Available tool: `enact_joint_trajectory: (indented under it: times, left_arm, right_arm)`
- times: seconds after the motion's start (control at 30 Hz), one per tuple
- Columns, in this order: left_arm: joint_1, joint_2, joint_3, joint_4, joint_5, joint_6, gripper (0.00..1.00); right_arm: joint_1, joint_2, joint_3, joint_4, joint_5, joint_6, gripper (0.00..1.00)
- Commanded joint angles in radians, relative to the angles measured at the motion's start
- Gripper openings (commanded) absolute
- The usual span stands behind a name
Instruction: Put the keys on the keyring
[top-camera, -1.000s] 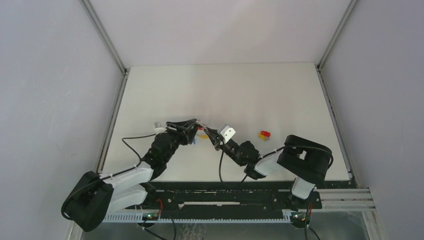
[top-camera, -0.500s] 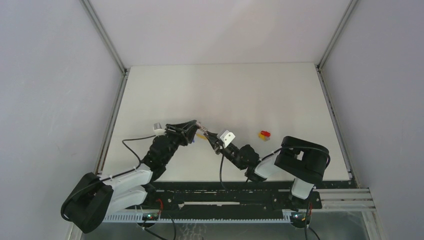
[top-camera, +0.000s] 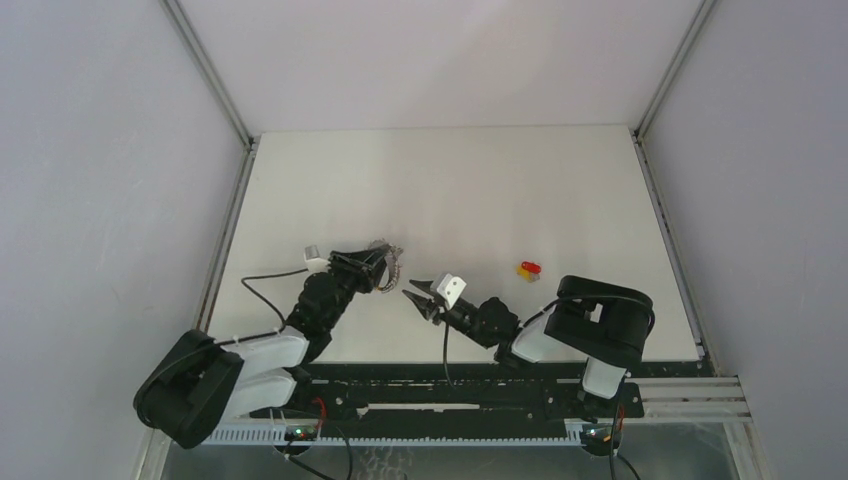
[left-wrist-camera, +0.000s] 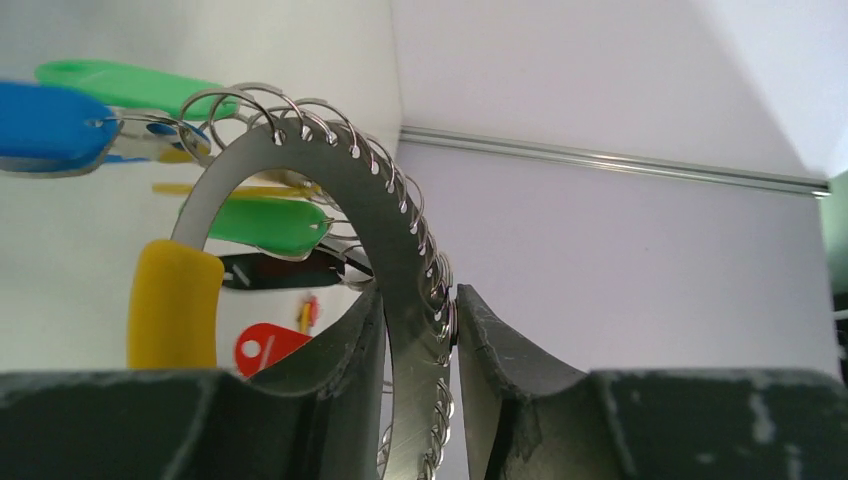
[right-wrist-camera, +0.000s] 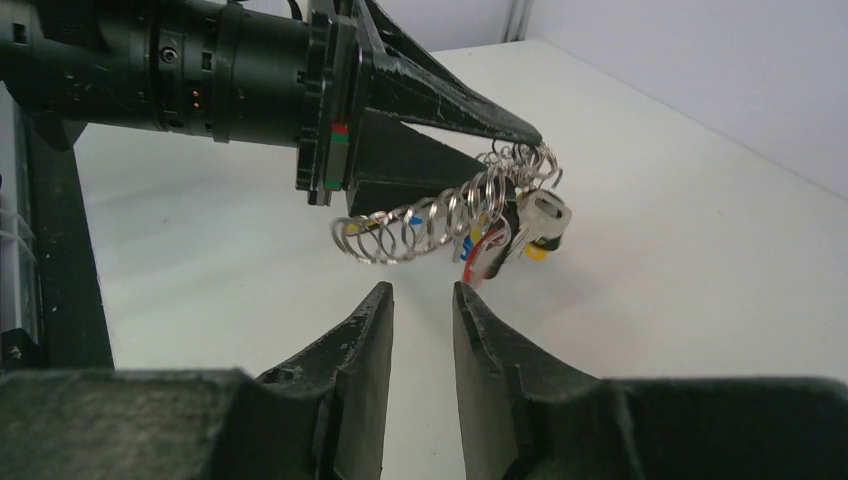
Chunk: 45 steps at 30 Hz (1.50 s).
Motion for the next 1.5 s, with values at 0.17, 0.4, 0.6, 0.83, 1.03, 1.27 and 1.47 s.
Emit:
enact_joint_trajectory:
  times: [0.17, 0.4, 0.6, 0.83, 1.03, 1.27, 1.47]
  left_arm:
    - [0.049, 0.328, -0.026, 0.531, 0.185, 0.043, 0.0]
    - [0.049, 0.455, 0.038, 0.615, 0.34, 0.086, 0.0]
    - [0.049, 0.465, 0.055, 0.613, 0.347, 0.079, 0.0]
    - [0.042, 0.47, 0.053, 0.608, 0.285, 0.062, 0.0]
    - [0.02, 0.384, 0.074, 0.451, 0.246, 0.114, 0.0]
    - [0.013, 0.203, 0.108, 0.15, 0.207, 0.225, 0.0]
    - [-0.005, 0.078, 0.148, -0.045, 0.153, 0.29, 0.0]
  right_arm:
    - [-0.014, -0.054, -0.042, -0.002, -0.04, 0.02, 0.37]
    - [-0.125, -0.195, -0.07, -0.261, -0.18, 0.101, 0.38]
    - [-0.171, -0.251, -0.116, -0.283, -0.208, 0.111, 0.37]
    - [-0.138, -0.21, -0.117, -0.208, -0.171, 0.035, 0.34]
    - [-0.098, -0.139, -0.111, -0.075, -0.148, -0.03, 0.29]
    - [-0.078, -0.088, -0.103, 0.006, -0.125, -0.076, 0.27]
    - [-0.059, -0.084, -0.082, 0.007, -0.131, -0.095, 0.24]
